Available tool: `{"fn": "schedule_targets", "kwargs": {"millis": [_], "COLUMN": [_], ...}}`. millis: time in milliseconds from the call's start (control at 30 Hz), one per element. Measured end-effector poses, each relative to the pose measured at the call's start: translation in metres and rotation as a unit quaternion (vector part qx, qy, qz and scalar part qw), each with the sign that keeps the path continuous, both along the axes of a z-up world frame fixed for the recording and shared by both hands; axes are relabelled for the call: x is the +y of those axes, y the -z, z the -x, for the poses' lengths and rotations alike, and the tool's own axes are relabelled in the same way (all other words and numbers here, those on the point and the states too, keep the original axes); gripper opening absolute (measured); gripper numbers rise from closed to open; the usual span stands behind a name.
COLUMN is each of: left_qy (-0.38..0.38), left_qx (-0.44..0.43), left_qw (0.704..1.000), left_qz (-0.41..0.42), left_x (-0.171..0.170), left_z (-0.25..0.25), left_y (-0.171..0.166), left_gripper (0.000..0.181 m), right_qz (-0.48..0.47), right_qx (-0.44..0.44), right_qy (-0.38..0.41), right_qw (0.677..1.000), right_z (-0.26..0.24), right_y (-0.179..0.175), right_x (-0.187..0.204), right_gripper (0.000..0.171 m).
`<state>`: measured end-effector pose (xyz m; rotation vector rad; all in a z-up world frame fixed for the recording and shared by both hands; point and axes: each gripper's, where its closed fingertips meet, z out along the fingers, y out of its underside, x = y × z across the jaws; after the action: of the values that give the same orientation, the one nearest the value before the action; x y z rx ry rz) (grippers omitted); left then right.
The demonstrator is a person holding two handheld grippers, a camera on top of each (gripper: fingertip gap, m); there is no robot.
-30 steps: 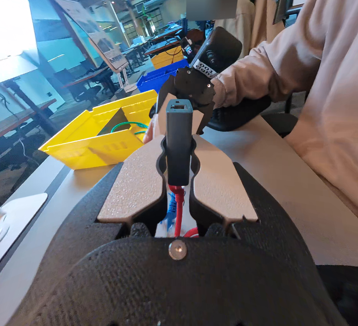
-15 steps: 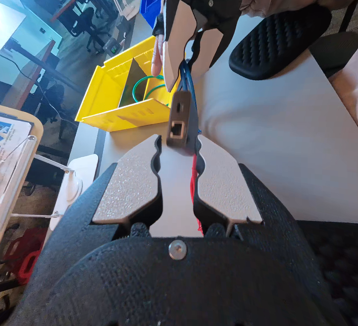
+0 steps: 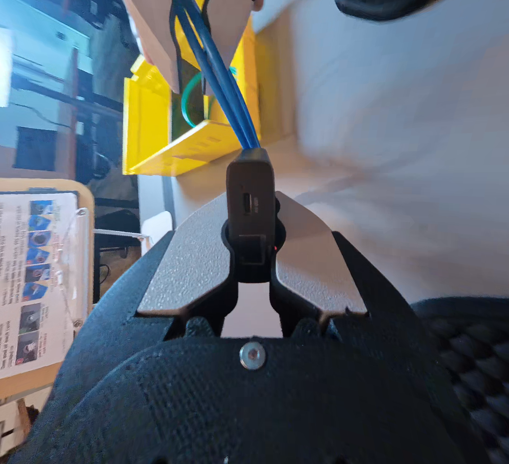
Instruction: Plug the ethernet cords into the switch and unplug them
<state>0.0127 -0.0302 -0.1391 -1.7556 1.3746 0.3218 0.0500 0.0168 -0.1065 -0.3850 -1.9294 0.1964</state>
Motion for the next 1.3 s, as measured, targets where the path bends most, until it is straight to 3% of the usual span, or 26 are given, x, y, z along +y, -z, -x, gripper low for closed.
{"fn": "schedule_targets", "kwargs": {"millis": [33, 133, 200, 300, 433, 567, 700, 800, 900, 967, 1033, 1133, 1300], "left_qy": [-0.004, -0.025, -0.033, -0.048, -0.075, -0.087, -0.115, -0.129, -0.129, -0.120, -0.097, -0.071, -0.030], "left_qx": [-0.022, -0.112, -0.189, -0.290, -0.406, -0.458, -0.480, -0.525, -0.565, -0.601, -0.624, -0.603, -0.510], "left_qw": [0.999, 0.989, 0.972, 0.941, 0.898, 0.874, 0.857, 0.829, 0.801, 0.777, 0.763, 0.785, 0.854], "left_qz": [-0.023, -0.093, -0.133, -0.169, -0.154, -0.140, -0.145, -0.145, -0.153, -0.146, -0.136, -0.121, -0.104], "left_x": [0.001, 0.000, -0.007, -0.017, -0.019, -0.017, -0.012, -0.011, -0.011, -0.011, -0.012, -0.011, -0.010], "left_z": [0.002, 0.015, 0.024, 0.039, 0.053, 0.063, 0.076, 0.087, 0.092, 0.095, 0.090, 0.068, 0.025], "left_y": [-0.010, -0.036, -0.047, -0.050, -0.028, -0.022, -0.021, -0.028, -0.039, -0.044, -0.047, -0.040, -0.016], "left_gripper": [0.022, 0.022, 0.022, 0.022, 0.022, 0.022, 0.022, 0.022, 0.022, 0.022, 0.022, 0.022, 0.022], "right_qz": [0.039, 0.218, 0.287, 0.302, 0.242, 0.258, 0.307, 0.331, 0.407, 0.431, 0.423, 0.374, 0.279], "right_qx": [0.014, 0.115, 0.169, 0.193, 0.277, 0.265, 0.216, 0.285, 0.273, 0.248, 0.178, 0.119, 0.108], "right_qy": [0.016, 0.014, 0.021, 0.022, 0.033, 0.069, 0.043, -0.001, -0.043, -0.030, -0.021, -0.034, -0.055], "right_qw": [0.999, 0.969, 0.943, 0.933, 0.929, 0.927, 0.926, 0.900, 0.871, 0.867, 0.888, 0.919, 0.953], "right_z": [-0.001, -0.009, -0.015, -0.013, -0.006, 0.000, 0.006, -0.005, -0.015, -0.013, 0.000, 0.021, 0.034], "right_y": [-0.012, -0.058, -0.070, -0.060, -0.063, -0.039, -0.003, -0.037, -0.059, -0.047, -0.014, 0.018, 0.013], "right_x": [0.005, 0.013, 0.023, 0.020, 0.010, 0.026, 0.027, 0.023, 0.020, 0.027, 0.019, -0.016, -0.055], "right_gripper": [0.016, 0.028, 0.028, 0.028, 0.027, 0.027, 0.024, 0.020, 0.022, 0.022, 0.022, 0.029, 0.026]}}
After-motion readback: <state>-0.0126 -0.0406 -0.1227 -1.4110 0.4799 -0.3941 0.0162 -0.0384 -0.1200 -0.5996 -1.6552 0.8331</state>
